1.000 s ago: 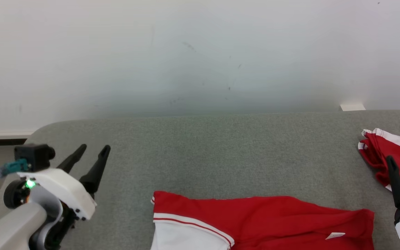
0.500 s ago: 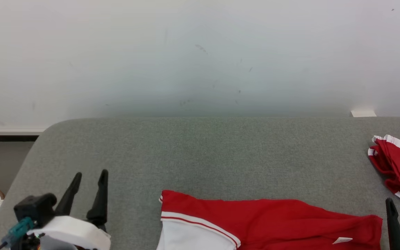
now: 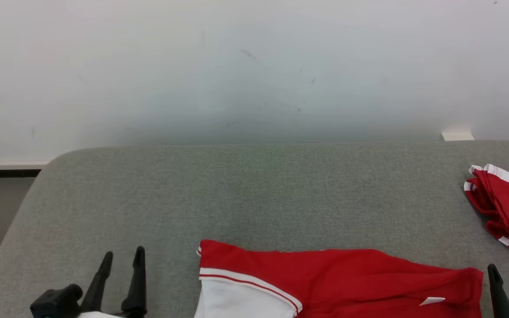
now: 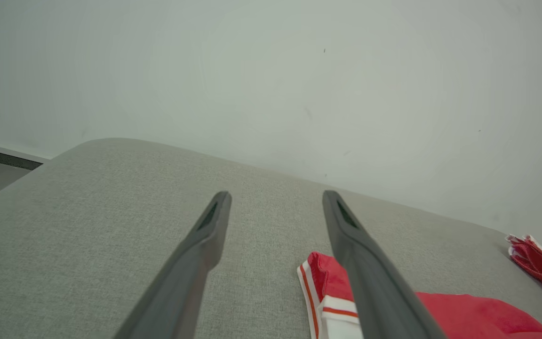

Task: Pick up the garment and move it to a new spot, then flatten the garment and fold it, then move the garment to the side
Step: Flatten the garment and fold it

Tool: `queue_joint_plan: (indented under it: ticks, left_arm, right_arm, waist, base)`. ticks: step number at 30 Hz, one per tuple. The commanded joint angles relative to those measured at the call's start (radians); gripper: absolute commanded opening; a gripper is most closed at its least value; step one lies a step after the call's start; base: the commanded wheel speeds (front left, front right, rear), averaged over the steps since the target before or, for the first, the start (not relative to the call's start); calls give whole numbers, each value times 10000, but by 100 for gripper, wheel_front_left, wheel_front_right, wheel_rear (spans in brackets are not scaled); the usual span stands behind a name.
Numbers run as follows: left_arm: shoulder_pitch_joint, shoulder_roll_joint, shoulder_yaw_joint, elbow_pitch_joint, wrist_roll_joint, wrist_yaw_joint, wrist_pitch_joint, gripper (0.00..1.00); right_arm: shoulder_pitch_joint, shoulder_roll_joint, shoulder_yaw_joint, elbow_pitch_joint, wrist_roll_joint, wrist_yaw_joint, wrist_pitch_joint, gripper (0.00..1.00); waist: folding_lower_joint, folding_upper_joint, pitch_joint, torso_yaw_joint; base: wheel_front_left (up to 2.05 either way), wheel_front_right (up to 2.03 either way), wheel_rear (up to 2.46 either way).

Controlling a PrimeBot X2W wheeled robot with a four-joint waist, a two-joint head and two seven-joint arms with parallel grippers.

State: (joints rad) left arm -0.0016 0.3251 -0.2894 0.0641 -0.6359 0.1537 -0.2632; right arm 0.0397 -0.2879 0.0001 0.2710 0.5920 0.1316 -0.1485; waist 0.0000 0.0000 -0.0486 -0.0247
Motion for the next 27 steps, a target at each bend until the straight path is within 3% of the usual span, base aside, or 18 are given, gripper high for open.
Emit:
queue_joint_plan:
  ticks: [1,7,21,27]
  left_arm:
    - [-30,-97,90,103,178,-108,-12,100]
    - [-208,-564,212,504,540,-604,-12,100]
    - [-395,-1159,662,1303,1032,-1281,-10,100]
    - [-376,-1345,841,1526,1101,-1474,-8,100]
  right_arm:
    - [-264,-63,29,142,93,-22,193,100]
    - [-1074,-176,401,1471,278,-22,1148,100]
    - [-1986,-375,1184,4397,1210,-22,2969,100]
    - [-2271,-21,1402,5363,1623,-23,3738,100]
  waist:
    - [0,0,49,-56]
    - [0,0,178,-63]
    - [0,0,284,552]
    - [0,0,304,731]
  base:
    - [0,0,0]
    - [0,0,0]
    - [0,0,0]
    - [0,0,0]
